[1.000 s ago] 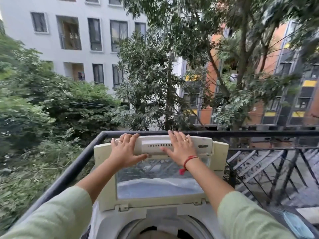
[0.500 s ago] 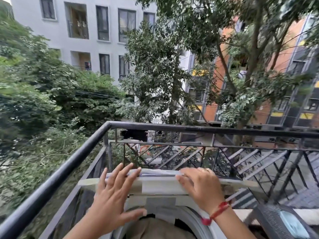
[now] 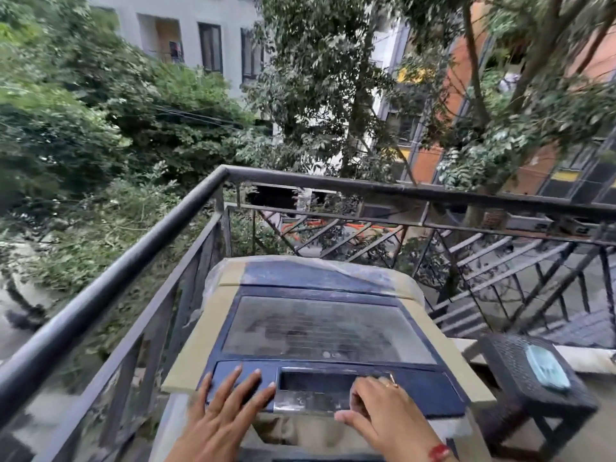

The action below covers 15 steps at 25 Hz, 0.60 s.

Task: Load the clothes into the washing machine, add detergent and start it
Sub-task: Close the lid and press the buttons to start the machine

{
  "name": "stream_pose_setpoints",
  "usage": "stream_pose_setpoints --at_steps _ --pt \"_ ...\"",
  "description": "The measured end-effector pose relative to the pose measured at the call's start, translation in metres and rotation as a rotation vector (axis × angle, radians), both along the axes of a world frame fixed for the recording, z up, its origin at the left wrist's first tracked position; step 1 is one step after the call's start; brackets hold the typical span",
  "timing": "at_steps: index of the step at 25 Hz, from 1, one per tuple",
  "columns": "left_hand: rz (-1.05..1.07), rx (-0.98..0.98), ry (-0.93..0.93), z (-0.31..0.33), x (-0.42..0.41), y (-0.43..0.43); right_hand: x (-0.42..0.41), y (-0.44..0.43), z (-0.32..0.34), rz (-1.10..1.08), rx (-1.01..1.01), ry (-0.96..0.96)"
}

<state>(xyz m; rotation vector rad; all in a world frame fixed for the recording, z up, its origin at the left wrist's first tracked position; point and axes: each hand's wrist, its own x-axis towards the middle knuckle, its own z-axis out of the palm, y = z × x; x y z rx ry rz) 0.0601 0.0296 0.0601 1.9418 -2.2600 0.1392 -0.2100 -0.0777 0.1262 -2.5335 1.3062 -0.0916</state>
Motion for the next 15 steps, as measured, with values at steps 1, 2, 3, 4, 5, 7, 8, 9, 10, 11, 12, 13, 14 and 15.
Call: stream_pose_setpoints --at_steps 1,2,3,4,5,7,8,9,10,11,12,13,14,15 --pt "0.011 0.064 -0.002 0.0 -0.001 0.004 0.0 0.005 -0.005 -0.015 0.015 -0.001" --pt "0.02 0.125 0.008 0.001 -0.003 0.005 0.001 0.008 -0.009 -0.026 0.015 -0.004" --pt "0.021 0.165 0.019 0.0 -0.005 0.006 0.002 0.012 -0.012 -0.029 0.005 -0.003" --pt "0.021 0.2 0.026 -0.002 -0.007 0.008 0.003 0.016 -0.015 -0.025 -0.006 0.004" --pt "0.015 0.227 0.022 -0.006 -0.008 0.009 0.003 0.019 -0.019 -0.017 -0.02 0.008" --pt "0.011 0.297 0.0 -0.014 -0.01 0.013 0.004 0.024 -0.029 -0.016 -0.002 0.033" --pt "0.007 0.325 -0.006 -0.018 -0.01 0.015 0.004 0.025 -0.035 -0.024 0.011 0.047" --pt "0.001 0.342 -0.006 -0.022 -0.01 0.017 0.005 0.027 -0.04 -0.038 0.022 0.044" --pt "-0.005 0.36 0.0 -0.025 -0.01 0.018 0.006 0.027 -0.046 -0.058 0.029 0.036" --pt "-0.01 0.377 0.008 -0.029 -0.011 0.019 0.007 0.027 -0.053 -0.076 0.03 0.029" --pt "-0.016 0.387 0.008 -0.031 -0.011 0.02 0.007 0.027 -0.058 -0.085 0.03 0.035" --pt "-0.019 0.387 0.009 -0.034 -0.012 0.02 0.008 0.027 -0.064 -0.087 0.022 0.041" --pt "-0.019 0.382 0.01 -0.037 -0.013 0.02 0.009 0.027 -0.068 -0.093 0.024 0.051" --pt "-0.02 0.368 0.013 -0.04 -0.013 0.02 0.01 0.027 -0.07 -0.108 0.034 0.058"
